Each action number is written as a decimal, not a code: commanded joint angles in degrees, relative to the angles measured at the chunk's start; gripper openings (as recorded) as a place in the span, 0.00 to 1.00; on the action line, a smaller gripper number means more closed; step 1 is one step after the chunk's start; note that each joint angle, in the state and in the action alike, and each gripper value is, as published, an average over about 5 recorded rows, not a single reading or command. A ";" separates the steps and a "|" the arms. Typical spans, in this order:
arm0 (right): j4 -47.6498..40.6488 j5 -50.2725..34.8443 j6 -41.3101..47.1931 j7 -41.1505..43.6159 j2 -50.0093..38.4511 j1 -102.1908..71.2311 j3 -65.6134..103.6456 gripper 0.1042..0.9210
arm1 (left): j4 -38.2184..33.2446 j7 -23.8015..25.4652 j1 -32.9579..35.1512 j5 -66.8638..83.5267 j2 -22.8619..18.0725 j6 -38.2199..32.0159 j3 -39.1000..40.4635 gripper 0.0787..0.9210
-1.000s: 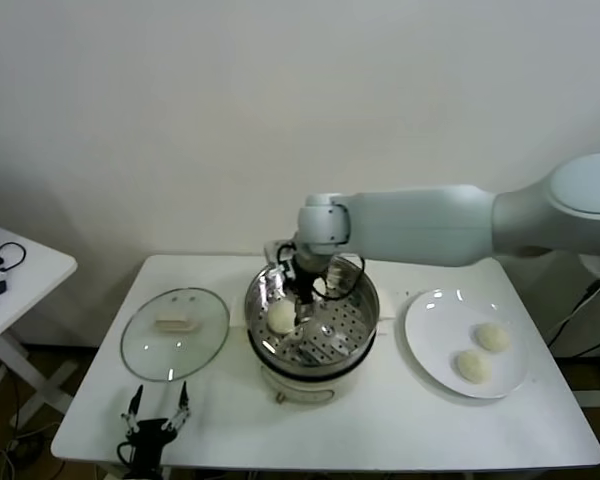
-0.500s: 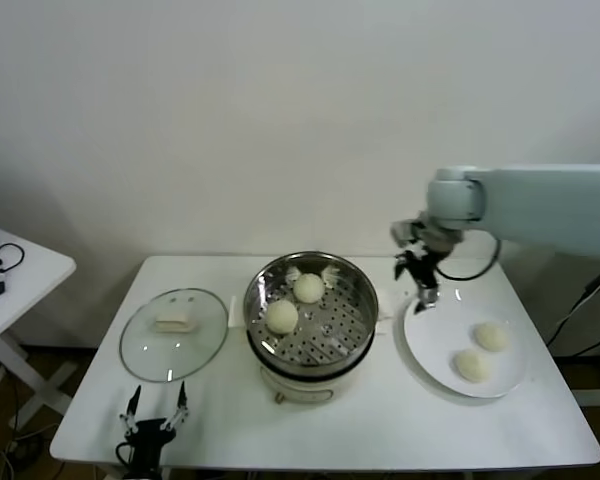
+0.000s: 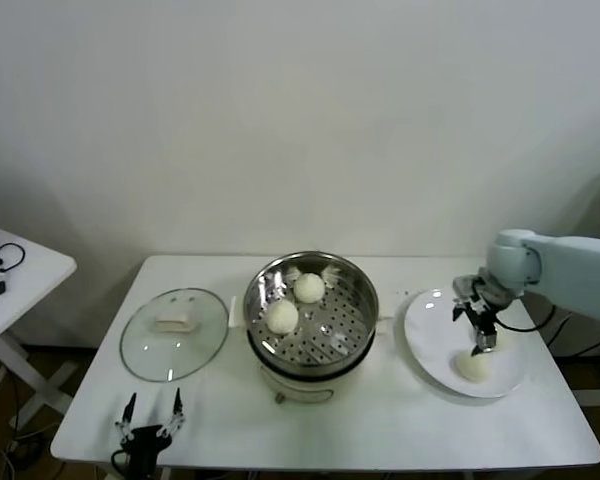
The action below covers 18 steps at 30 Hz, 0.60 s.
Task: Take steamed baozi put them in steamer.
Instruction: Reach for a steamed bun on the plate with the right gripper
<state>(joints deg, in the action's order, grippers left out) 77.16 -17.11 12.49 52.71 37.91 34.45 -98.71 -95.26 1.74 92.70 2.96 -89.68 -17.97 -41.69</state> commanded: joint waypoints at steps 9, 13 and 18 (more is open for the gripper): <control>-1.70 6.34 0.43 -1.76 -4.68 -13.46 9.12 0.88 | 0.11 -0.01 0.11 -0.12 0.06 0.17 0.38 0.88; -1.24 6.42 0.83 -2.34 -4.82 -13.52 9.47 0.87 | -0.01 -0.04 0.14 -0.21 0.08 0.17 0.57 0.88; -1.09 7.72 1.02 -3.34 -4.76 -14.26 10.95 0.75 | 0.22 -0.20 0.16 -0.18 0.22 0.09 0.63 0.88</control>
<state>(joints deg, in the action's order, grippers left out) 76.21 -11.29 13.37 50.11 34.00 22.94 -90.14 -95.06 1.60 92.80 2.76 -89.59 -17.87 -41.11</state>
